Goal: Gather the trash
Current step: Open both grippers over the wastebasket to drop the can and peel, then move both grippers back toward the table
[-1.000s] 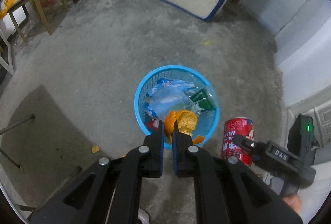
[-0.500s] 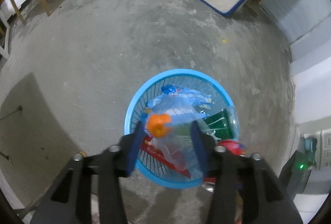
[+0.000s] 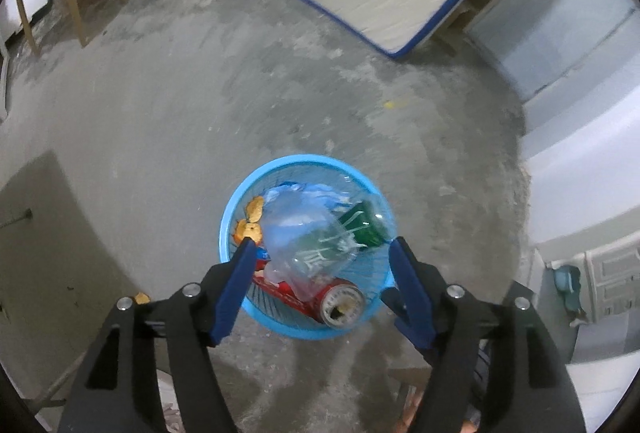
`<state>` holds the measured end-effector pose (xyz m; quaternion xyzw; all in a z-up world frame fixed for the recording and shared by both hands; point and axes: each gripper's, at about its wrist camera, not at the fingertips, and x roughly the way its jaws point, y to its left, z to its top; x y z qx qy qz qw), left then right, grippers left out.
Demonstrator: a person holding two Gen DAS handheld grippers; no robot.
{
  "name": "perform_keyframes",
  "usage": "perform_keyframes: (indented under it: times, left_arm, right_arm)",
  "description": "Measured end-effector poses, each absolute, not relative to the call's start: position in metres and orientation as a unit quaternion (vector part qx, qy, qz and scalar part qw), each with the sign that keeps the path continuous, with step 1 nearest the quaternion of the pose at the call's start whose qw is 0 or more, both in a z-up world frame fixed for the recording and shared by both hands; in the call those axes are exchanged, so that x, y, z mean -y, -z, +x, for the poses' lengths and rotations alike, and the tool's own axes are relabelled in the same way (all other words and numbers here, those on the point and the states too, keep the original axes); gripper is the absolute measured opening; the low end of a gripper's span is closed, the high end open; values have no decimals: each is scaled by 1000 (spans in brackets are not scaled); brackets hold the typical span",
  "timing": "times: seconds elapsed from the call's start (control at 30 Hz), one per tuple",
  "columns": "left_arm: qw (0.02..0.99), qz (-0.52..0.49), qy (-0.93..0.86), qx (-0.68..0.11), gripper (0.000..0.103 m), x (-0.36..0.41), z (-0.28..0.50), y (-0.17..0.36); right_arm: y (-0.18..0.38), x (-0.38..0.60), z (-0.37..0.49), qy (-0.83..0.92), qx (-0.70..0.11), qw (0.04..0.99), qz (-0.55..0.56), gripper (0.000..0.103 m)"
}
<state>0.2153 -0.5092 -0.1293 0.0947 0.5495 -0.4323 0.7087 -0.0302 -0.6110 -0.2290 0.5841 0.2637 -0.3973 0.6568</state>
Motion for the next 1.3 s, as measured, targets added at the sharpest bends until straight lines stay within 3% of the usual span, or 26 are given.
perform_keyframes:
  times: [0.27,0.7,1.3]
  left_arm:
    - [743,47,460,-484,77,395,198,46]
    - [857,-72,317,-400,84,121,174,-11]
    - [909,-159,216,-320,90,-47,151,-25]
  right_arm:
    - [171,562,-21,382,-268,724,509,72]
    - [42,424,63,253,-293,886,254,86]
    - [10,288,137,54,-350,921,162,88]
